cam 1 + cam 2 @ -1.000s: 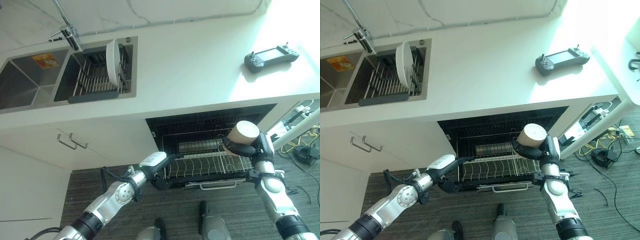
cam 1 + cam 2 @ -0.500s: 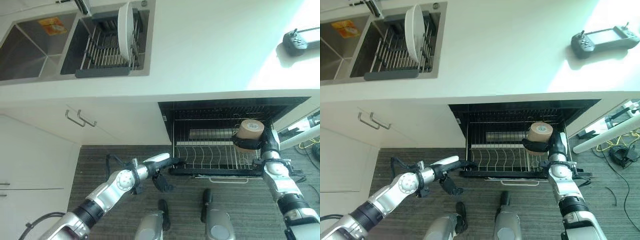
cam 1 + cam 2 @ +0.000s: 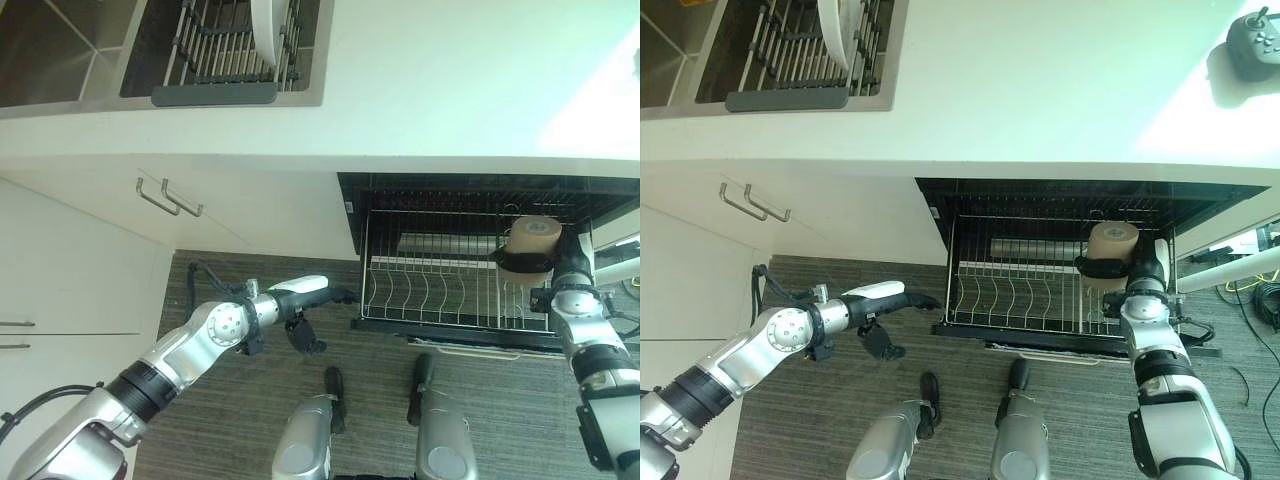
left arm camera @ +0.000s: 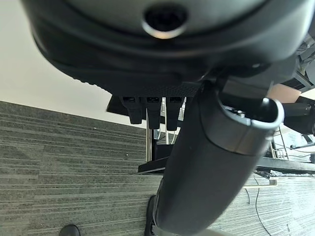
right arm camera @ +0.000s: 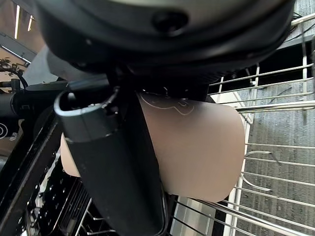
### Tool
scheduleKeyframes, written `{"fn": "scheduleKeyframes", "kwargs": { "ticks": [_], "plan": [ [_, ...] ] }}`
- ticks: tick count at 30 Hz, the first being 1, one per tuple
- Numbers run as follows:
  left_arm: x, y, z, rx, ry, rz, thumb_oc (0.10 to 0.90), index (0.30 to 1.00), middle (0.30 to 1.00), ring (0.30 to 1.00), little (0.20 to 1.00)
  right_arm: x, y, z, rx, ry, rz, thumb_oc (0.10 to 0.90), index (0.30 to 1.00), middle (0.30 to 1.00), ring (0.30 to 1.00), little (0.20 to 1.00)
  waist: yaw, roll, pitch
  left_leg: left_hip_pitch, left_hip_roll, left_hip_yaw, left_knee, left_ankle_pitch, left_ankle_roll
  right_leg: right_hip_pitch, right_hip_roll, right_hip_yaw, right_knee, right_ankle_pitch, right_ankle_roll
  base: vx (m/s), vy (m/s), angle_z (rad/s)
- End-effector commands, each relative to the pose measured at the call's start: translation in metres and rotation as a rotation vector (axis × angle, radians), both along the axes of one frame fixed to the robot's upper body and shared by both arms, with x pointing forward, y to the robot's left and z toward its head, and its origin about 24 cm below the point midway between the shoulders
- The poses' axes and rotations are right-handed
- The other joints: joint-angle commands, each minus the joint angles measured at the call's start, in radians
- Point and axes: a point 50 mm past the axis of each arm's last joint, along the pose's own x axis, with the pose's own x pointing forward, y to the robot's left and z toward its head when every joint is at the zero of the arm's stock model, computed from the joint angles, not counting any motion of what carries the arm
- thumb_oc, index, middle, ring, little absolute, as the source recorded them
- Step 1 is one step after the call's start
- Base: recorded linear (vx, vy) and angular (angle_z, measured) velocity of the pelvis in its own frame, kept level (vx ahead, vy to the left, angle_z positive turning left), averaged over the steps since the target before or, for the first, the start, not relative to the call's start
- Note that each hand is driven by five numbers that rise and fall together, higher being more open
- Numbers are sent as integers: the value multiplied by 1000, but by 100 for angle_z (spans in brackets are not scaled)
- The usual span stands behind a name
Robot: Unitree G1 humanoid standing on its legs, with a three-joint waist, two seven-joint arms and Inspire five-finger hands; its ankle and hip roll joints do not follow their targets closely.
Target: Place the dishes in the dishwasher.
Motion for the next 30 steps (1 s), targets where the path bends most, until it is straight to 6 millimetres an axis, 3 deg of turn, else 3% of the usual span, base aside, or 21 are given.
{"fn": "scheduleKeyframes", "kwargs": {
  "ticks": [1,9,12,14,15,16,23,30],
  "plan": [
    [-11,-23,27,-122,-70,-146,800,900,900,900,900,-2,-25,36,-65,-115,-107,400,300,300,300,300,9,-1,-61,-50,62,43,32,-32,11,0,-40,89,73,-145,56,0,0,0],
    [-7,-20,34,-124,-100,-139,800,900,900,900,900,-13,-23,2,33,-45,-167,400,300,300,300,300,0,2,-44,-53,62,48,32,-38,17,-8,-37,99,73,-142,58,0,0,0],
    [-6,-21,31,-130,-110,-131,800,900,900,900,900,-23,-11,-35,95,30,-191,400,300,300,300,300,-5,2,-40,-50,63,50,32,-42,21,-6,-34,105,73,-143,58,0,0,0],
    [-6,-22,30,-129,-111,-129,800,900,900,900,900,-28,-7,-47,100,59,-192,400,300,300,300,300,-6,2,-40,-49,64,51,32,-44,23,-5,-33,105,73,-144,58,0,0,0],
    [-6,-22,30,-128,-112,-129,800,900,900,900,900,-30,-6,-50,102,69,-192,505,458,458,458,458,-7,3,-40,-49,64,51,32,-44,23,-5,-34,106,73,-143,58,0,0,0],
    [-6,-22,31,-128,-112,-128,800,900,900,900,900,-32,-5,-55,100,87,-193,800,900,900,900,900,-7,5,-40,-49,64,52,32,-44,23,-6,-35,105,73,-143,59,0,0,0],
    [-6,-21,32,-123,-118,-129,800,900,900,900,900,-38,-3,-64,109,88,-232,800,900,900,900,900,-8,7,-36,-52,64,53,32,-45,24,-9,-35,105,73,-142,60,0,0,0],
    [-7,-23,27,-126,-104,-117,800,900,900,900,900,-34,-2,-52,99,-26,-264,800,900,900,900,900,-13,5,-43,-44,70,60,32,-46,23,-2,-33,100,73,-145,59,0,0,0]
  ]
}}
